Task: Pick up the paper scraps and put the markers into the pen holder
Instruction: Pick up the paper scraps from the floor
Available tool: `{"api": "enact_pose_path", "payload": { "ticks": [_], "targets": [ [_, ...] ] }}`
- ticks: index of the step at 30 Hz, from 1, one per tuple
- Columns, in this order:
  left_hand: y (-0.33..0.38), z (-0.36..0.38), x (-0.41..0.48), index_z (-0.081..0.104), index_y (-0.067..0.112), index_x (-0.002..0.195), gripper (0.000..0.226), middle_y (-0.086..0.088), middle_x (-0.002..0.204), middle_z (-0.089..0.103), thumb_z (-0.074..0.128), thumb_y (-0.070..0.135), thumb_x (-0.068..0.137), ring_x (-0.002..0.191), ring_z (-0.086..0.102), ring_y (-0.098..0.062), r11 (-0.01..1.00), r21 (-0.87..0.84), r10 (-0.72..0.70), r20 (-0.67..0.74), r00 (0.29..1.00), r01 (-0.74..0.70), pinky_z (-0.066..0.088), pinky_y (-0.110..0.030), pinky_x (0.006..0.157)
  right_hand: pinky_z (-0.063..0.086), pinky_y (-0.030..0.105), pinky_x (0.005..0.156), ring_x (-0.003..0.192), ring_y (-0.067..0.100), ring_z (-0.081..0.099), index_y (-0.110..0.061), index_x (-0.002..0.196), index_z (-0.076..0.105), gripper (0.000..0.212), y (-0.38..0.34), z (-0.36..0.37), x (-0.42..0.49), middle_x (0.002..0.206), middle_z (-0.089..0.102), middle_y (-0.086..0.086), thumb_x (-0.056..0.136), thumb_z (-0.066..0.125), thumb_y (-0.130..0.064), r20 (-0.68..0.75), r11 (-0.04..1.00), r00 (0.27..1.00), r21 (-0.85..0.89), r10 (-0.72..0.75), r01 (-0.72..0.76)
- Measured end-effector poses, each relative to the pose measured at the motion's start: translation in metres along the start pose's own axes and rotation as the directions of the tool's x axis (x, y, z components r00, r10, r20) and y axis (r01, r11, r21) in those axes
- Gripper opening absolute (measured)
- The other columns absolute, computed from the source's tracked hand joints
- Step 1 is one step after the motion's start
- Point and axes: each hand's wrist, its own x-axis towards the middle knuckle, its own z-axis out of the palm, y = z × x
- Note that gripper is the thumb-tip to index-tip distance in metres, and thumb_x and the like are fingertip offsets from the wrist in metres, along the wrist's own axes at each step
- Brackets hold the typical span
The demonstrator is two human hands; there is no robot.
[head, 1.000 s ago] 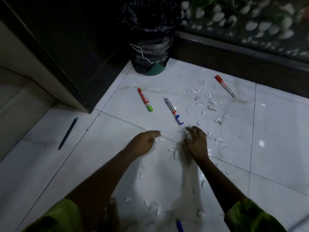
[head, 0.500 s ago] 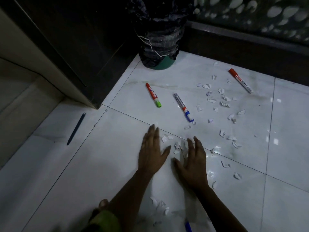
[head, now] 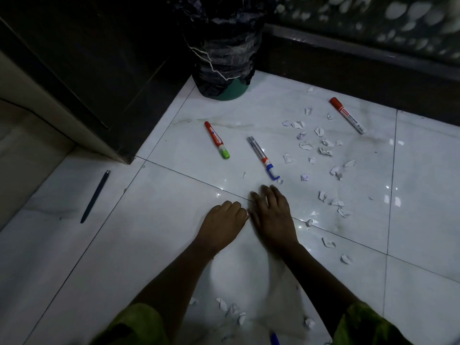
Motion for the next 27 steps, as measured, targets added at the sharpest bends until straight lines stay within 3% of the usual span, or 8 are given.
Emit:
{"api": "enact_pose_path", "payload": {
  "ticks": [5,9,11,14,16,18,21,27],
  "targets": [
    [-0.002,-0.006,0.011,0.049,0.02,0.043,0.038,0.002,0.039,0.047,0.086,0.026,0.048,0.028,0.044,-0.011,0.977,-0.116,-0.15,0.237,0.96,0.181,0.025,-0.015,0.032,0.041,0.026,0.052,0.064,0.024,0.056,-0.012,0.078,0.061,0.018,-0.006,-0.006,-0.002,0.077,0.062,0.007,0.082,0.047,-0.023,-0.053,0.997,0.997,-0.037,-0.065,0.063],
    [-0.002,-0.028,0.02,0.052,0.013,0.048,0.035,-0.005,0.045,0.058,0.075,0.028,0.07,0.04,0.054,-0.021,0.89,-0.202,-0.335,0.318,0.887,0.409,0.033,-0.02,0.041,0.032,0.019,0.035,0.043,0.021,0.053,-0.011,0.068,0.061,0.004,-0.006,-0.006,-0.003,0.059,0.057,0.005,0.066,0.059,-0.014,0.128,0.995,0.988,-0.038,-0.09,0.096],
    [-0.004,-0.034,0.025,0.048,0.008,0.06,0.035,-0.018,0.066,0.064,0.051,0.024,0.091,0.063,0.057,-0.029,0.772,-0.353,-0.411,0.356,0.839,0.529,0.037,-0.028,0.057,0.038,0.02,0.036,0.04,0.021,0.055,-0.008,0.065,0.062,0.008,-0.006,-0.006,0.001,0.056,0.057,0.005,0.07,0.057,-0.012,0.206,1.0,0.979,0.021,-0.011,0.007],
    [-0.008,-0.054,0.038,0.034,0.01,0.05,0.046,-0.007,0.053,0.045,0.047,0.019,0.094,0.061,0.048,-0.022,0.55,-0.547,-0.482,0.41,0.774,0.632,0.033,-0.026,0.06,0.043,0.025,0.06,0.063,0.023,0.057,-0.005,0.071,0.058,0.023,-0.009,-0.028,0.018,0.067,0.055,0.009,0.09,0.049,-0.014,0.338,0.928,0.925,0.259,0.173,-0.268],
    [-0.013,-0.079,0.053,0.034,0.014,0.049,0.046,-0.002,0.051,0.038,0.049,0.017,0.092,0.052,0.041,-0.015,0.416,-0.591,-0.485,0.5,0.718,0.691,0.03,-0.023,0.053,0.026,0.015,0.045,0.045,0.012,0.041,-0.011,0.051,0.04,0.036,-0.018,-0.057,0.028,0.049,0.034,0.003,0.071,0.07,-0.01,0.486,0.65,0.812,0.511,0.322,-0.563],
    [-0.02,-0.103,0.07,0.04,0.011,0.054,0.039,-0.004,0.053,0.039,0.051,0.016,0.091,0.048,0.038,-0.013,0.295,-0.617,-0.445,0.587,0.676,0.73,0.03,-0.021,0.048,0.018,0.01,0.041,0.035,0.01,0.034,-0.012,0.045,0.04,0.04,-0.019,-0.075,0.042,0.042,0.031,0.001,0.053,0.078,-0.005,0.516,0.319,0.777,0.715,0.36,-0.622],
    [-0.034,-0.142,0.094,0.042,0.011,0.058,0.035,-0.006,0.052,0.04,0.056,0.016,0.09,0.04,0.036,-0.013,0.132,-0.622,-0.382,0.686,0.619,0.772,0.024,-0.011,0.035,0.027,0.018,0.041,0.041,0.016,0.036,-0.006,0.06,0.051,0.025,-0.03,-0.114,0.058,0.052,0.043,0.006,0.084,0.058,-0.012,0.518,-0.051,0.614,0.787,0.596,-0.615],
    [-0.067,-0.213,0.146,0.037,0.013,0.06,0.035,-0.005,0.049,0.034,0.058,0.015,0.089,0.027,0.029,-0.008,0.08,-0.682,-0.35,0.664,0.661,0.727,0.019,-0.009,0.036,0.024,0.013,0.035,0.028,0.015,0.031,-0.007,0.057,0.042,0.027,-0.042,-0.181,0.116,0.052,0.034,0.007,0.082,0.051,-0.003,0.616,-0.284,0.617,0.782,0.49,-0.555]
  ]
}}
